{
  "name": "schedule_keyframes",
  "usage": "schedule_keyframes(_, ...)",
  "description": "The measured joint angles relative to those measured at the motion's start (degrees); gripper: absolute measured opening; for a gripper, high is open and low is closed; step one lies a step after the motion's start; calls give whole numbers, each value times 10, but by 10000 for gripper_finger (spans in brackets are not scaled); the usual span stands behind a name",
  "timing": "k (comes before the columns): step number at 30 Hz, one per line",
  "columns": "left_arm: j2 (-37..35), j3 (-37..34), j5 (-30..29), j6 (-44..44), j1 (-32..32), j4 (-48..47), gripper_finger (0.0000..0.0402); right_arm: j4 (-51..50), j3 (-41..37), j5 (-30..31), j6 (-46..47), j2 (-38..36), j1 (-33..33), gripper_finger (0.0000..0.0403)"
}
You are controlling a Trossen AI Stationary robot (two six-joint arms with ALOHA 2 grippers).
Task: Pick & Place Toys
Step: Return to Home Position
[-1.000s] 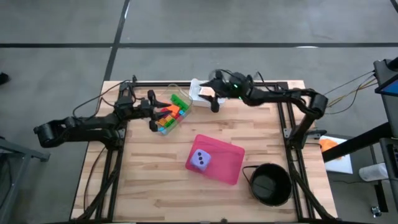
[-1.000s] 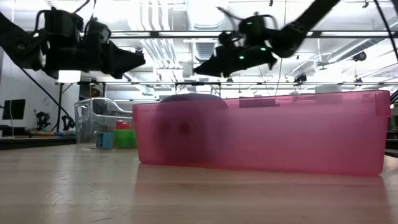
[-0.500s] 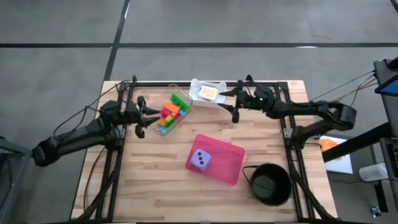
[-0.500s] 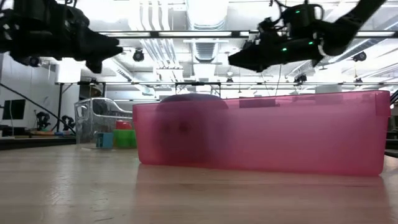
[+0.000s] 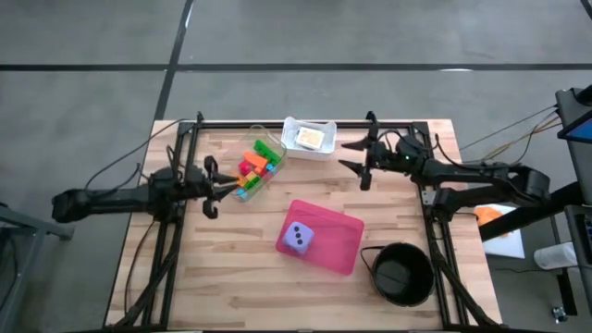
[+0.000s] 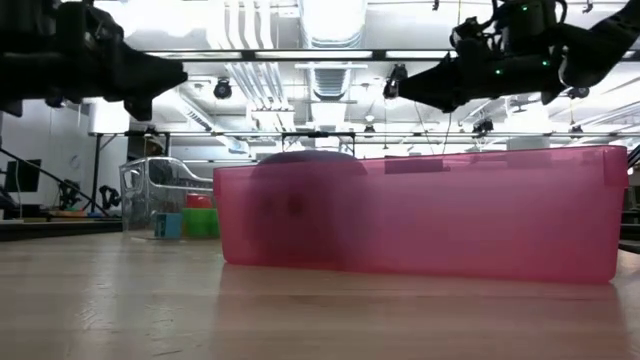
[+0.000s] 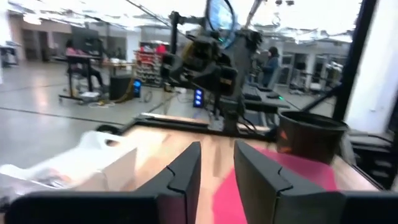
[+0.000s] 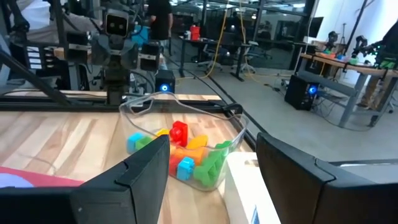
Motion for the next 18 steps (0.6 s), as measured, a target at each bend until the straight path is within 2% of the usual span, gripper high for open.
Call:
schedule_keyframes(4, 0, -9, 3, 11, -27, -14, 87, -1, -16, 0, 5, -11, 1, 236)
schedule_keyframes(9, 0, -9, 64, 25, -29, -55, 82, -3, -23, 0, 7, -13, 1, 236)
schedule_keyframes(14, -1, -9, 66, 12, -29, -52, 82, -2, -23, 1, -8, -20, 0, 236)
schedule_keyframes(16, -1, -9, 66, 12, -29, -53, 82, -3, -23, 16, -18, -27, -3, 236)
schedule_keyframes(18, -1, -9, 66, 17, -29, -67, 82, -1, -22, 58, -21, -35, -5, 236)
